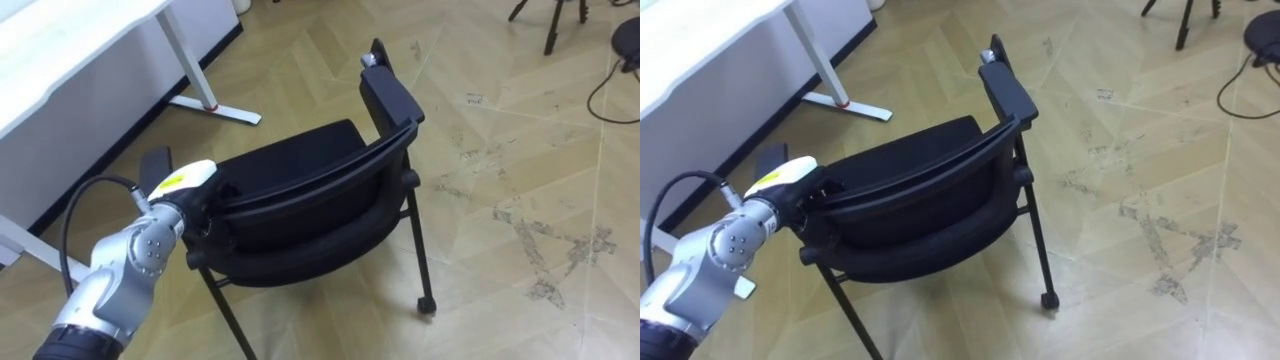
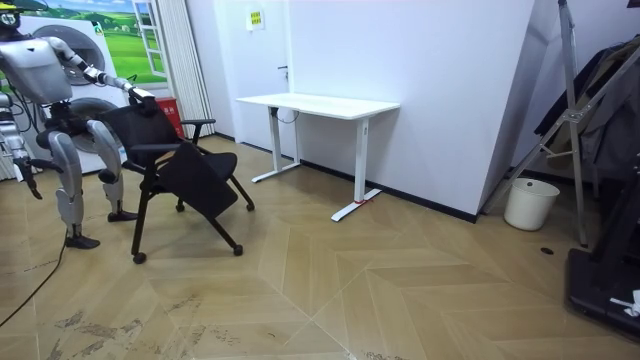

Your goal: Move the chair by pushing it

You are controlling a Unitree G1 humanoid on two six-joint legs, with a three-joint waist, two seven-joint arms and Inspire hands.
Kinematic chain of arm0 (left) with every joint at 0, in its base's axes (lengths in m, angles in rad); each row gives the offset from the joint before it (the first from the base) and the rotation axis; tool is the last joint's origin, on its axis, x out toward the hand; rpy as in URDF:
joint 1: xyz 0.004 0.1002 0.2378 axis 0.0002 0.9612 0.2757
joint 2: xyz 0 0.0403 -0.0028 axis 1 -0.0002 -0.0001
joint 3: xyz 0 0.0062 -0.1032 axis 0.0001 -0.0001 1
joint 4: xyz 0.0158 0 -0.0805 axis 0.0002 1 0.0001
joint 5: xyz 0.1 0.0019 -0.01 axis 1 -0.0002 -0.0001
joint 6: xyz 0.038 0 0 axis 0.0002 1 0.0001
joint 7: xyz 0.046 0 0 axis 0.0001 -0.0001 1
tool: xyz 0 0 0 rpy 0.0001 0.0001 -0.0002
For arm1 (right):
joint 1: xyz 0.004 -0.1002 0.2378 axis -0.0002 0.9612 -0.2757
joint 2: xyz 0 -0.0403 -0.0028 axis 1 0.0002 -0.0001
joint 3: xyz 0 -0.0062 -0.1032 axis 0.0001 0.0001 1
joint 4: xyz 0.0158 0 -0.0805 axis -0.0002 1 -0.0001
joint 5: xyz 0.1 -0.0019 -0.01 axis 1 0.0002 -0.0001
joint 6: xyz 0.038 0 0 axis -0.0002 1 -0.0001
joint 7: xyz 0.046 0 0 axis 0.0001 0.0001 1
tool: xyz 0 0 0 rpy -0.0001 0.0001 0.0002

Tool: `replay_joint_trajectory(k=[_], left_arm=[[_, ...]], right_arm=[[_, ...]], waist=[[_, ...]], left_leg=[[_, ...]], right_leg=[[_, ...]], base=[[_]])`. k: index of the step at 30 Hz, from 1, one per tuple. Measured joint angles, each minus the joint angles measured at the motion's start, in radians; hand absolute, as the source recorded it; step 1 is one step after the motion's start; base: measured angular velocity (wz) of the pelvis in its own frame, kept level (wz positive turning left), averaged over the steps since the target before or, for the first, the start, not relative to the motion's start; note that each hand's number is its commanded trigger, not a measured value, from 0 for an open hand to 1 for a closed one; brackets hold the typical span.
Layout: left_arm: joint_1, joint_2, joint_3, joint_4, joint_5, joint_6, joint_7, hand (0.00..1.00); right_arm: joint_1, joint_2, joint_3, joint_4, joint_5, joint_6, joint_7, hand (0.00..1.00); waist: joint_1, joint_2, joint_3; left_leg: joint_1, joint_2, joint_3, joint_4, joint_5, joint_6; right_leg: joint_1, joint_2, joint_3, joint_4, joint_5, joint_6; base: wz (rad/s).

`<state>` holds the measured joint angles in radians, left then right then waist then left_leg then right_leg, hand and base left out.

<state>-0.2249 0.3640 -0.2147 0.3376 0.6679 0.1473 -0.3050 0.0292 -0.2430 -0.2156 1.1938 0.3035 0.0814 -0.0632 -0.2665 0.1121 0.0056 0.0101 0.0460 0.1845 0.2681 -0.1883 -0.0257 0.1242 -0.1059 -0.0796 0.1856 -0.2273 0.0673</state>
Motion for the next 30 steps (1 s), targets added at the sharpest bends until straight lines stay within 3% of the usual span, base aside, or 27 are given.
replay_joint_trajectory(k=[9, 15, 19, 23, 30], left_arm=[[-0.001, 0.001, 0.001, 0.007, 0.001, -0.002, -0.002, 1.00], [-0.003, 0.012, 0.005, -0.005, 0.015, -0.008, 0.000, 1.00], [-0.017, 0.020, 0.004, -0.012, 0.025, -0.023, -0.008, 1.00], [-0.026, 0.034, 0.004, -0.017, 0.037, -0.046, -0.014, 1.00], [-0.052, 0.042, -0.001, -0.003, 0.022, -0.093, -0.018, 1.00]], right_arm=[[0.001, -0.007, -0.001, -0.051, -0.246, 0.000, -0.022, 0.00], [-0.028, -0.074, -0.004, -0.133, -0.412, 0.001, -0.055, 0.00], [-0.070, -0.142, -0.004, -0.212, -0.546, 0.005, -0.065, 0.00], [-0.158, -0.163, -0.001, -0.297, -0.702, 0.006, -0.049, 0.00], [-0.200, -0.179, 0.021, -0.437, -0.844, -0.007, -0.046, 0.00]], waist=[[0.000, -0.014, 0.0008], [0.009, -0.043, 0.0035], [0.024, -0.072, -0.0013], [0.031, -0.099, -0.0013], [0.053, -0.098, -0.0073]], left_leg=[[0.002, 0.000, 0.005, 0.003, 0.000, 0.000], [-0.001, 0.000, 0.004, 0.007, 0.000, 0.000], [-0.018, 0.001, 0.003, 0.022, 0.000, 0.001], [-0.027, 0.003, 0.002, 0.030, 0.000, 0.001], [-0.048, 0.008, 0.003, 0.043, 0.000, 0.000]], right_leg=[[0.002, 0.000, 0.011, 0.010, 0.000, 0.000], [-0.010, -0.001, 0.012, 0.021, -0.008, 0.000], [-0.026, -0.002, 0.008, 0.040, -0.014, -0.002], [-0.032, 0.000, 0.005, 0.044, -0.014, -0.003], [-0.038, 0.003, -0.006, 0.039, -0.012, -0.006]], base=[[-0.01], [0.00], [0.00], [0.01], [0.05]])
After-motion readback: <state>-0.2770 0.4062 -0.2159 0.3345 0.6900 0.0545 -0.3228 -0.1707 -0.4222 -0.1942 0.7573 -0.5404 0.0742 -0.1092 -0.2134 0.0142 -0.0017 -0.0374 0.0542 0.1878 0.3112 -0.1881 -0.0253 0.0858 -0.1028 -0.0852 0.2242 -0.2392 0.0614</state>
